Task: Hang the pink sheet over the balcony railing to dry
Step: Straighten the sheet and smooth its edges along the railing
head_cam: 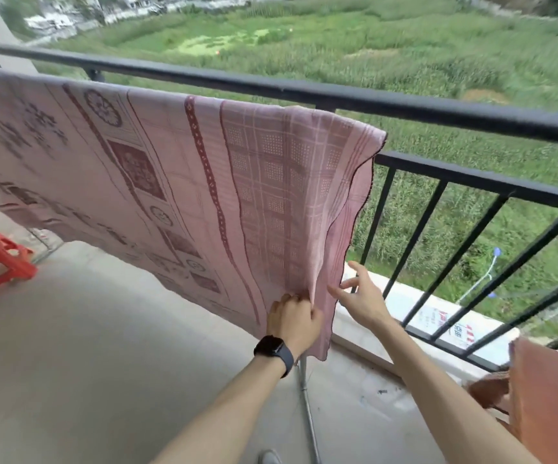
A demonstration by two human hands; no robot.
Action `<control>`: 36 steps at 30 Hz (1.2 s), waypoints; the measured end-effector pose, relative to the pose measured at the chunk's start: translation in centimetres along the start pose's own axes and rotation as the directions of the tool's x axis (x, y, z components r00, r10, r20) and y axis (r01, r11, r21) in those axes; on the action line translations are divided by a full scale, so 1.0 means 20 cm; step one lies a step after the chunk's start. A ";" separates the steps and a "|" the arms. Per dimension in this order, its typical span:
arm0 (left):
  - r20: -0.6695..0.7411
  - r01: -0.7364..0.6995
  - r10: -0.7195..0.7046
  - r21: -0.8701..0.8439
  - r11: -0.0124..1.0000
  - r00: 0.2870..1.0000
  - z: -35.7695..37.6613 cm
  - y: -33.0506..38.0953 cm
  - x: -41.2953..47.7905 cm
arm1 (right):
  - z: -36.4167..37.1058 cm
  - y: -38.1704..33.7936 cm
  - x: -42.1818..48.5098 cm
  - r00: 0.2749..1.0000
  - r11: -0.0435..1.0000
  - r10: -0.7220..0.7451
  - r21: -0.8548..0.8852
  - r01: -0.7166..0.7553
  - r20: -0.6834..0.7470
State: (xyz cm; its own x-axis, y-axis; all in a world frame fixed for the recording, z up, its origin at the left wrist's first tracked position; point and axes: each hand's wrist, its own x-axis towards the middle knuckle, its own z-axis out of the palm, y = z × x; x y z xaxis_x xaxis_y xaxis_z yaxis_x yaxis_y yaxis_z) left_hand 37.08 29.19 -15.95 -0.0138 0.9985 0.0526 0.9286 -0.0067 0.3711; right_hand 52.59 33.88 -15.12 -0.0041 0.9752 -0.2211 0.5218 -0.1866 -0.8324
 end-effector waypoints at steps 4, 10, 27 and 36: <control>-0.022 -0.026 0.026 -0.015 1.000 0.999 0.02 0.07 0.01 | 0.02 0.02 0.17 0.994 0.975 -0.093 -0.197 0.103 0.062; -0.046 0.002 0.000 0.030 1.000 0.999 0.04 0.15 -0.02 | -0.01 0.02 0.33 0.974 0.960 -0.226 -0.176 0.219 -0.023; -0.735 -0.026 -0.228 -0.316 0.948 0.638 -0.64 0.55 0.15 | -0.58 -0.66 0.47 0.797 0.796 -0.422 0.597 0.099 0.431; -0.578 -0.010 -0.342 -0.520 0.854 0.741 -1.05 0.54 0.45 | -0.59 -1.19 0.40 0.340 0.802 -0.486 0.565 -0.193 0.805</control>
State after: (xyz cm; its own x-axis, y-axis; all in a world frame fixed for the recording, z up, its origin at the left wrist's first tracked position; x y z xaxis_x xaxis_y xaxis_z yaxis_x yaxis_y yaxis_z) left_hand 39.14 37.01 8.00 -0.5423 0.7112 0.4474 0.6006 -0.0443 0.7983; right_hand 50.16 47.55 8.96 -0.9417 0.3269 -0.0799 -0.0633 -0.4054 -0.9120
